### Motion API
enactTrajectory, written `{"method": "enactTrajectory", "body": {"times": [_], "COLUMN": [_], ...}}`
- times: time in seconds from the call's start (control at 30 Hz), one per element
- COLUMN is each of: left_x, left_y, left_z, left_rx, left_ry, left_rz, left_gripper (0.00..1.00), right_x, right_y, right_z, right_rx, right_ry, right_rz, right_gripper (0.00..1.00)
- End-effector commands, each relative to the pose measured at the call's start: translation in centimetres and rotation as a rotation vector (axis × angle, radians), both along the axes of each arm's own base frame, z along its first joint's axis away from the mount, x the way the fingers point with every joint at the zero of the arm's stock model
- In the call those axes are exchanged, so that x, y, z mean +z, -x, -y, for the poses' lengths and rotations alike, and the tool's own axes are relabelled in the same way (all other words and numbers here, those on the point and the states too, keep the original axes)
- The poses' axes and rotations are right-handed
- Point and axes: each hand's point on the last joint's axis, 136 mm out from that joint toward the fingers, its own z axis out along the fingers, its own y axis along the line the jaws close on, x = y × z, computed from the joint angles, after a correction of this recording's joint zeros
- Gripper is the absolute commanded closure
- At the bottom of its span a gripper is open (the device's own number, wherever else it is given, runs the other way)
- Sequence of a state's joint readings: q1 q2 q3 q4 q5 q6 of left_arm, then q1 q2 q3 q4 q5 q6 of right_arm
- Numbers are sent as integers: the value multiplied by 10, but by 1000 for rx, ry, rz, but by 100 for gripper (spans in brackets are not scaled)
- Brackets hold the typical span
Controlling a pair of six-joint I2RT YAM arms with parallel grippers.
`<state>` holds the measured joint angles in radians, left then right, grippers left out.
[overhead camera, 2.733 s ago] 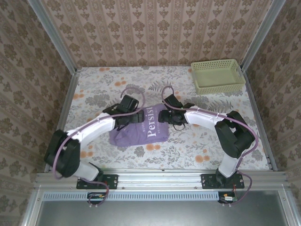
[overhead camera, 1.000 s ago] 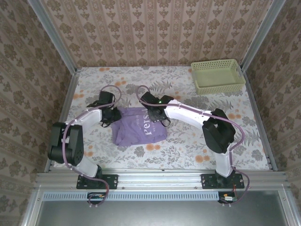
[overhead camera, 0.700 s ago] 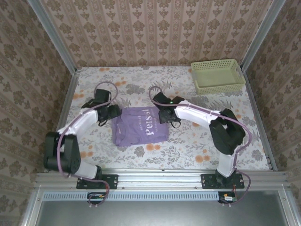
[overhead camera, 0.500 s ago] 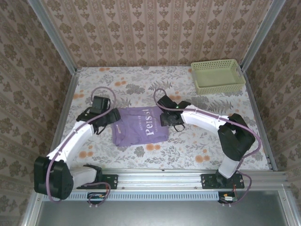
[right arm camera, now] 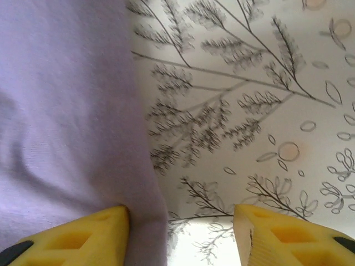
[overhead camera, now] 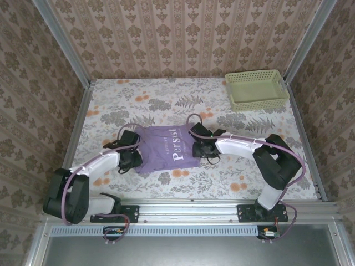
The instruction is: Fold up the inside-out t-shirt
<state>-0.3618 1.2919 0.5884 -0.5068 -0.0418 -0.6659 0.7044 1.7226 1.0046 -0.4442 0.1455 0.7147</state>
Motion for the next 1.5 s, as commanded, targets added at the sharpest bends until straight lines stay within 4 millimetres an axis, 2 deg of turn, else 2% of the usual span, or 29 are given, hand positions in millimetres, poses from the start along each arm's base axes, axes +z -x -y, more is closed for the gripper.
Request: {"method": "enactTrajectory", "body": {"times": [0.0,0.07,0.13,0.23,0.27,0.4,0.43,0.47,0.5,0.57,0.7,0.8,0.9,0.97,1.07,1.23,1.3,1.4,1.47], "left_x": [-2,1,6,19,25,49,53,56,58,58,49,37,22,11,-2,-9,-11,-11,-8], "left_y": [-7,-10,-11,-12,-10,3,6,11,14,17,17,15,9,6,-2,-21,-37,-58,-71], "left_z": [-5,-10,-15,-14,-13,-10,-12,-5,-2,7,35,45,47,43,33,23,18,29,38], "left_rx": [29,50,76,90,91,104,126,112,112,97,42,18,15,26,55,52,59,13,-16], "left_ry": [18,8,-9,8,9,-26,-33,-25,-17,9,64,38,11,2,6,-7,-12,0,12], "left_rz": [5,13,21,70,91,165,183,210,229,245,222,199,161,132,94,64,45,26,31], "left_gripper": [93,100,100,99,89,77,75,69,65,63,63,63,66,72,77,77,77,77,77], "right_x": [-11,-12,-9,9,17,56,61,65,64,64,56,39,16,2,-17,-27,-35,-42,-39], "right_y": [-1,-1,-1,-4,-6,-31,-37,-47,-52,-66,-89,-101,-106,-107,-99,-63,-41,-2,23], "right_z": [13,19,20,14,13,10,8,5,5,-8,-54,-75,-74,-61,-33,-6,1,6,5], "right_rx": [-54,-65,-63,-24,-15,36,53,62,72,98,161,190,172,129,48,-14,-40,-98,-114], "right_ry": [39,50,43,8,10,51,72,96,133,140,18,-14,19,45,53,39,-14,-101,-119], "right_rz": [5,5,10,37,53,160,172,188,179,181,170,124,61,26,-32,-58,-77,-105,-99], "right_gripper": [48,49,49,47,45,40,40,40,40,39,39,40,42,43,44,45,45,46,46]}}
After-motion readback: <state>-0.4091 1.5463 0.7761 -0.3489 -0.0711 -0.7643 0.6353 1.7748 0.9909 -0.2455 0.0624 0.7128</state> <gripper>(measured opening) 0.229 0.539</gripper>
